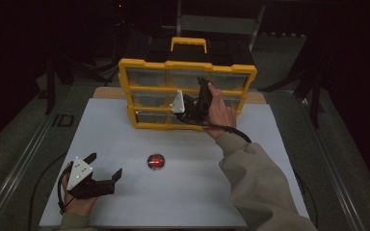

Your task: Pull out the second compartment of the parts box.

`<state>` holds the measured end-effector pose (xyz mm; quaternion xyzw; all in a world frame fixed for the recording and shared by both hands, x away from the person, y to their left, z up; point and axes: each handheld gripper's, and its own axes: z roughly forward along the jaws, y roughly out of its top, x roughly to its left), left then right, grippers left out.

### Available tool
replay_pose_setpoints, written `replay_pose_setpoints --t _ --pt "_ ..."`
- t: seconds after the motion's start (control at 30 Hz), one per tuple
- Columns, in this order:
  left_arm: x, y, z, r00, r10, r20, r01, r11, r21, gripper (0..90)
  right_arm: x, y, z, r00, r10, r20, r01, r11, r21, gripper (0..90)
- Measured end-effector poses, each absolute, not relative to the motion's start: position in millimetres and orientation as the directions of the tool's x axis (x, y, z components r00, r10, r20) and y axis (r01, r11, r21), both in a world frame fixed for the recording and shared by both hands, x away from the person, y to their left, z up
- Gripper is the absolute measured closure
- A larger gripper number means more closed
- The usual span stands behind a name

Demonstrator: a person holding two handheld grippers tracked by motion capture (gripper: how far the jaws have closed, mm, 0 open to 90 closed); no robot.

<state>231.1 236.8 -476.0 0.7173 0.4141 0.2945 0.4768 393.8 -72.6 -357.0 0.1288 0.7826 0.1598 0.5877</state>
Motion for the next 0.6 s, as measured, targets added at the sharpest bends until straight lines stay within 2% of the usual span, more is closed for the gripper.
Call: replay_pose_setpoints --t 0.37,0.6 --pt "231.3 237.1 -476.2 0.481 0.876 0.027 0.315 -0.202 0.928 0.0 393.7 -68.1 -349.9 -0.214 0.329 -0.92 -0.015 0.94 0.34 10.8" --pt "231.4 237.2 -476.3 0.48 0.877 0.026 0.317 -0.2 0.927 0.0 396.6 -65.9 -344.9 -0.184 0.325 -0.928 -0.018 0.943 0.333 11.8"
